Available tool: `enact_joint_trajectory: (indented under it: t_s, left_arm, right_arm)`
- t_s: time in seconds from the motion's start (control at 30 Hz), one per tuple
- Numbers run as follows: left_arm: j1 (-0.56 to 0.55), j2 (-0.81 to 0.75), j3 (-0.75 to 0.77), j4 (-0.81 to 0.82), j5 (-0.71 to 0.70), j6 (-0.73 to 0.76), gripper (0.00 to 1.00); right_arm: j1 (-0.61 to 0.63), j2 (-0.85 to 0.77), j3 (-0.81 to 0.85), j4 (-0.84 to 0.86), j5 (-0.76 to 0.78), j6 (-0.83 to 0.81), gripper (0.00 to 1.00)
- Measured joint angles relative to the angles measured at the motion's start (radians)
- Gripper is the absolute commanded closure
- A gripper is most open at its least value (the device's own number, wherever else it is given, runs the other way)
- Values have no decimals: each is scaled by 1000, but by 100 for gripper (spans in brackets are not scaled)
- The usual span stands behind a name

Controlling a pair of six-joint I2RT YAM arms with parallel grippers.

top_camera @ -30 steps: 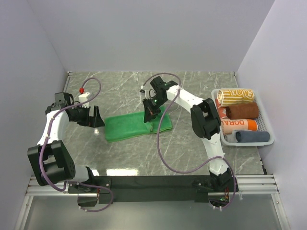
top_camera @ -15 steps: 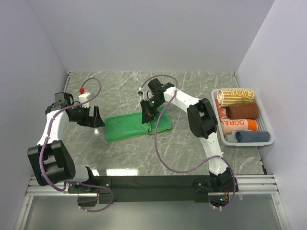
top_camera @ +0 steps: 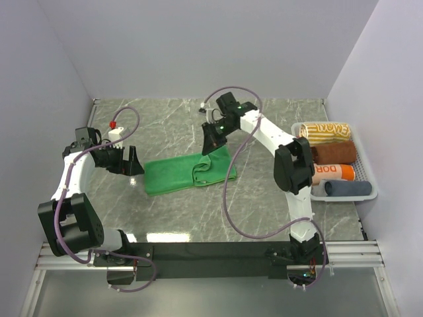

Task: Roll the towels
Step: Fold the towel

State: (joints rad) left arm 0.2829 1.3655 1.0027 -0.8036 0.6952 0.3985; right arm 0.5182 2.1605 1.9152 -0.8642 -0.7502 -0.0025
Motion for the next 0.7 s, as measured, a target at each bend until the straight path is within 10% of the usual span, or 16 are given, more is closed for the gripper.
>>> enact_joint_trajectory:
  t_s: [0.4, 0.7]
  left_arm:
    - [0, 0, 0, 14, -2, -1, 1]
    - [0, 0, 0, 22, -20, -3, 1]
  right_arm:
    - [-31, 25, -80, -6, 219, -19, 100]
    - [84, 230, 137, -17, 279, -5, 82]
